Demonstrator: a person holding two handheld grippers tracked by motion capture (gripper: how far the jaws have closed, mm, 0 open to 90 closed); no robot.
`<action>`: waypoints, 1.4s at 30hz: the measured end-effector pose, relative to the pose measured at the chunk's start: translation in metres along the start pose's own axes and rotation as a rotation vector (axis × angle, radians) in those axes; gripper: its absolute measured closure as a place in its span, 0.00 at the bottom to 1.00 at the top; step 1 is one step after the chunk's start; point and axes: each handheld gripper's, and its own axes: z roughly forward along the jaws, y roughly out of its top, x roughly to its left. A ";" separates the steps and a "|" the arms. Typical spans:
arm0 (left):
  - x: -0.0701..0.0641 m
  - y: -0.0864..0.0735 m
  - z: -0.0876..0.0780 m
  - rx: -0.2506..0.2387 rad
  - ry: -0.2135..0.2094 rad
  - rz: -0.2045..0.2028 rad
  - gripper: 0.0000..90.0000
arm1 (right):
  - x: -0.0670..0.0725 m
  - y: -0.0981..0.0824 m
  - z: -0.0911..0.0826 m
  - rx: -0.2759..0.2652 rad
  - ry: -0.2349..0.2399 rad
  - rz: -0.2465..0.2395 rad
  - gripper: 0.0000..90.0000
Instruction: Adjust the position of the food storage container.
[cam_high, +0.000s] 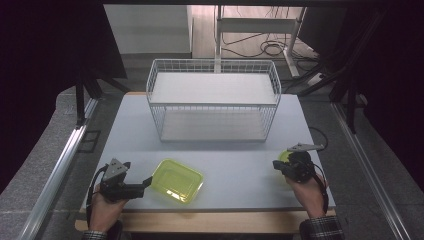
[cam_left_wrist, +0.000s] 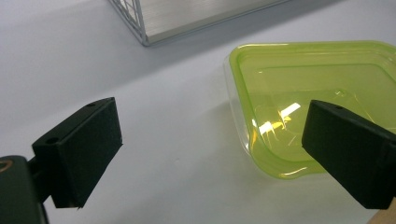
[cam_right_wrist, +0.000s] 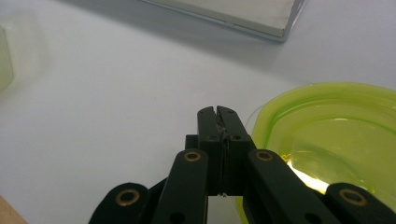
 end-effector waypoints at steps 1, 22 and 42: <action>0.000 0.001 -0.001 0.001 0.002 0.000 0.05 | 0.001 0.000 -0.001 -0.008 0.002 -0.004 0.99; 0.013 0.000 0.020 0.192 -0.113 -0.005 1.00 | 0.054 -0.007 0.010 -0.019 0.169 -0.079 0.99; -0.041 0.014 0.043 0.199 -0.278 0.073 1.00 | 0.096 -0.016 0.033 0.053 0.268 -0.130 0.98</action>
